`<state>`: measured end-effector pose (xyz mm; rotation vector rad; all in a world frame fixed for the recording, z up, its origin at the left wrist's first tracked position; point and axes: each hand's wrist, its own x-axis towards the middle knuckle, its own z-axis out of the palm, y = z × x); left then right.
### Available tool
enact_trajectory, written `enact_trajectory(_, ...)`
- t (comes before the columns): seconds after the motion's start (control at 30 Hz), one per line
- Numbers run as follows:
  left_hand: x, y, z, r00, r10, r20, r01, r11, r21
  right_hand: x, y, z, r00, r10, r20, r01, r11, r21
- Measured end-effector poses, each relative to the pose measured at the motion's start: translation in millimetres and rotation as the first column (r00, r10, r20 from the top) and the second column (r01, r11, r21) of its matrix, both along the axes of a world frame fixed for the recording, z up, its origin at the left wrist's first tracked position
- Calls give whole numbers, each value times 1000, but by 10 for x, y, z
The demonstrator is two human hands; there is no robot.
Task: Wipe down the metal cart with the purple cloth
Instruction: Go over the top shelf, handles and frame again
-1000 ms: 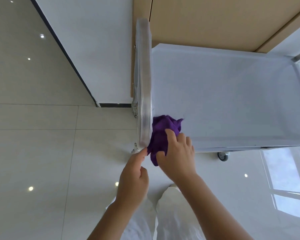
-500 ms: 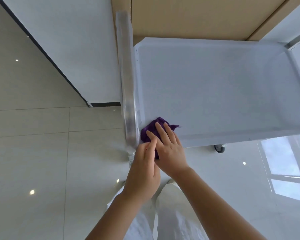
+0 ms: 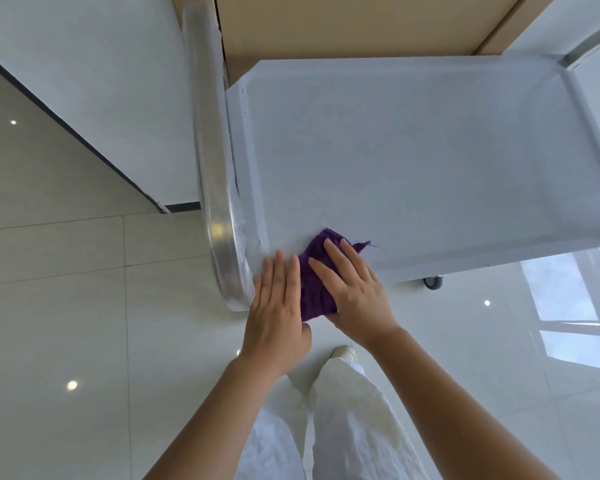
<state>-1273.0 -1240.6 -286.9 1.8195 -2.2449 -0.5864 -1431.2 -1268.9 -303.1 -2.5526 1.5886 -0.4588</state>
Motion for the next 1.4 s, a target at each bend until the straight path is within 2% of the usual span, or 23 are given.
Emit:
enact_trajectory(0.13,-19,9,6,985,-45,167,43,999,19,-320,-46,-13,1000,17,-11,-17,999,-48)
enact_trajectory(0.27,-39,8,-24,970,-35,241,30,999,23,-500,-92,-40,997,54,-53,-54,998,-15)
enact_trajectory(0.47,-69,17,-84,963,15,267,-20,1000,15,-1077,-145,35,999,0,-36,0,1000,-10)
enact_trajectory(0.6,-539,-39,170,957,100,271,-139,982,128,-1247,-179,-7,1000,4,-17,-4,1000,11)
enact_trajectory(0.73,-1322,-226,266,985,-19,171,-2,992,123,-1277,-208,-40,998,60,8,-60,998,-4)
enact_trajectory(0.87,-1644,-392,260,998,-5,61,-10,972,233,-1406,-252,-51,993,118,-19,-119,992,-47)
enact_trajectory(1.03,-1658,-384,225,999,43,28,-50,951,305,-1641,-304,-36,986,166,-22,-167,985,-51)
enact_trajectory(1.1,-1700,-398,222,997,54,60,-72,938,340,-1804,-315,-35,988,150,-31,-151,988,-30)
enact_trajectory(1.23,-1767,-408,224,969,21,245,-106,935,338,-2154,-372,-2,988,146,-50,-145,989,22)
enact_trajectory(1.4,-1794,-388,160,967,76,244,-141,954,264,-2486,-436,2,986,160,-47,-159,987,37)
